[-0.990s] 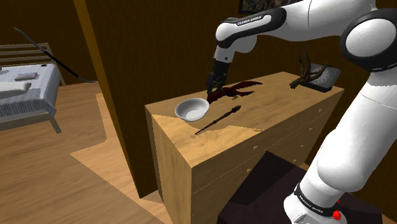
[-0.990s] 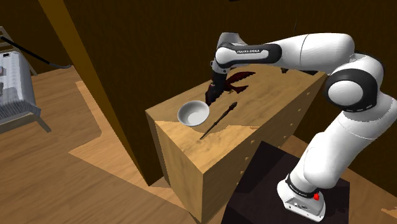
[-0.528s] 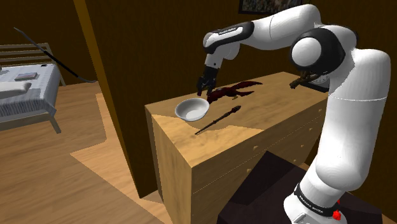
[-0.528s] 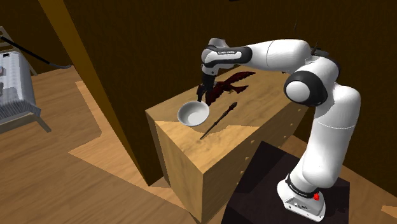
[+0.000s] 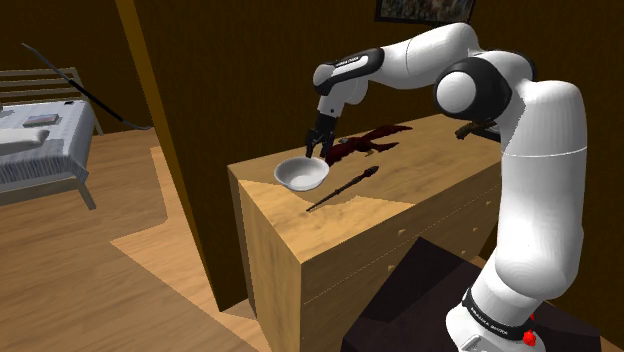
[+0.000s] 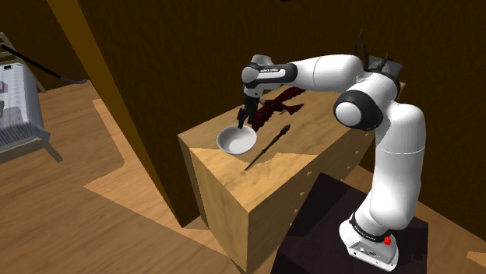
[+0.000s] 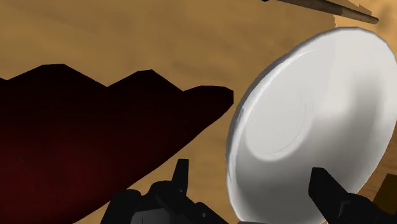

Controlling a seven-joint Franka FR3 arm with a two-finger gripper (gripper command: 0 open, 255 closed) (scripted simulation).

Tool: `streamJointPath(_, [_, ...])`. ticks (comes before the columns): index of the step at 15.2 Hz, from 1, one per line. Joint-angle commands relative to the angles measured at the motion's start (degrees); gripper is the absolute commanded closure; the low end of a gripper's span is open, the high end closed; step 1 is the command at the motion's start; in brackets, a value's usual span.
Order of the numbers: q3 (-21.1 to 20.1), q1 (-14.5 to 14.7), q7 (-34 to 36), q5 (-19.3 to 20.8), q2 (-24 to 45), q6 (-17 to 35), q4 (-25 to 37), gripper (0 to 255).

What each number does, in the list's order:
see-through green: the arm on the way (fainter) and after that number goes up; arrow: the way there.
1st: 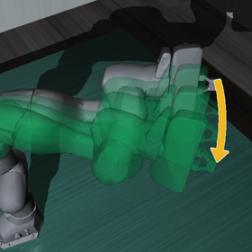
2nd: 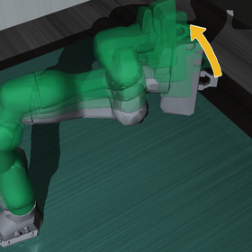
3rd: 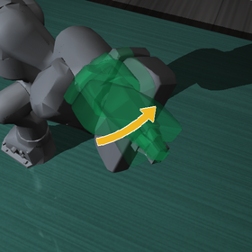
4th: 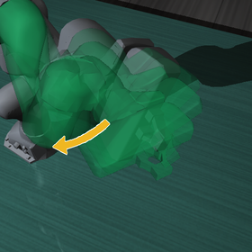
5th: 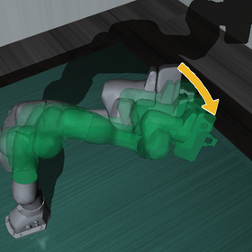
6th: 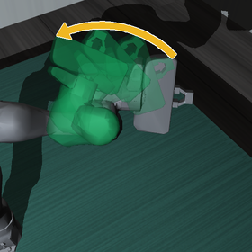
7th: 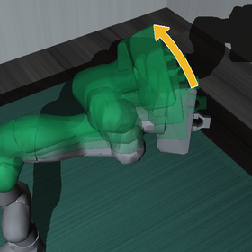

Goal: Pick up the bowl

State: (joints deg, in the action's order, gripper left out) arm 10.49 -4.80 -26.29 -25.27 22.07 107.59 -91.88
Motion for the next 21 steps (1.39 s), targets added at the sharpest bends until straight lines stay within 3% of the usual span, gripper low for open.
streamJointPath(1, [-0.07,0.00,-0.72,-0.32,0.53,1.71,-1.32,0])
streamJointPath(3, [-0.07,0.00,-0.72,-0.32,0.53,1.71,-1.32,0])
streamJointPath(4, [-0.07,-0.02,-0.72,-0.32,0.60,1.65,-1.19,255])
streamJointPath(13, [-0.07,0.01,-0.72,-0.32,0.53,1.71,-1.32,255])
streamJointPath(21, [0.21,-0.13,1.25,0.60,-1.07,-3.25,2.41,255])
